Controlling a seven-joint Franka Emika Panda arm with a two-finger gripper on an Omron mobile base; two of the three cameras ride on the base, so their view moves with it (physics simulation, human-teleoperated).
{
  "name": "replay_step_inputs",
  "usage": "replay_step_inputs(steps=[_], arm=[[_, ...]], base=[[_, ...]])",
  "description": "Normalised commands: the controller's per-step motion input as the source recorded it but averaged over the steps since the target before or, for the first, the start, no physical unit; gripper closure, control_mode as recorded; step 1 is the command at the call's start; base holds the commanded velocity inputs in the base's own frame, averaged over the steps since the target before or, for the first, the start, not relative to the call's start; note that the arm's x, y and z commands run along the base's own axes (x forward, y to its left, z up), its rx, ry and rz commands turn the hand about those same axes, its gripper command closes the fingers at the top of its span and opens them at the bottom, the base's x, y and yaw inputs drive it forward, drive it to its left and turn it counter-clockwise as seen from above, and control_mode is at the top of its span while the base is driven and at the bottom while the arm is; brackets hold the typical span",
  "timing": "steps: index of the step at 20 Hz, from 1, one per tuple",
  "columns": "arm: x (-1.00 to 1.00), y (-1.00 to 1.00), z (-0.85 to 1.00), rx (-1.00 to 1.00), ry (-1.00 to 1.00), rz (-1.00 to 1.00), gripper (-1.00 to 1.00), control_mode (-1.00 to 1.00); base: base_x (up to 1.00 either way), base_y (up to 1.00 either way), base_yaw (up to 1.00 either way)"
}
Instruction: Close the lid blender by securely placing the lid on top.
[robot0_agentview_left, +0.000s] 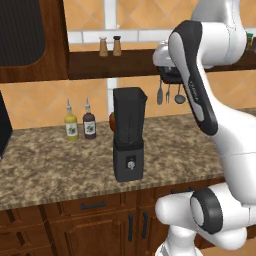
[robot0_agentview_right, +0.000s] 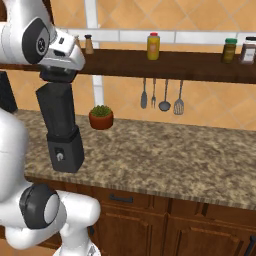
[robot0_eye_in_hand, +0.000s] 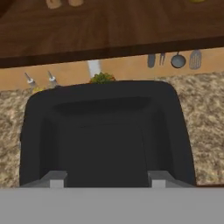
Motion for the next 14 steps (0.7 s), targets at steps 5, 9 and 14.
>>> replay_step_inputs(steps=[5,9,14], arm=[[0.00,0.69,-0.11,-0.02,0.16,0.00,1.00,-1.00],[0.08,0.45,-0.43,-0.05,0.19,0.00,1.00,-1.00],[0.39,0.38,-0.32,-0.03,0.08,0.00,1.00,-1.00]], base=[[0.00,0.00,0.00],[0.00,0.00,0.00],[0.00,0.00,0.00]])
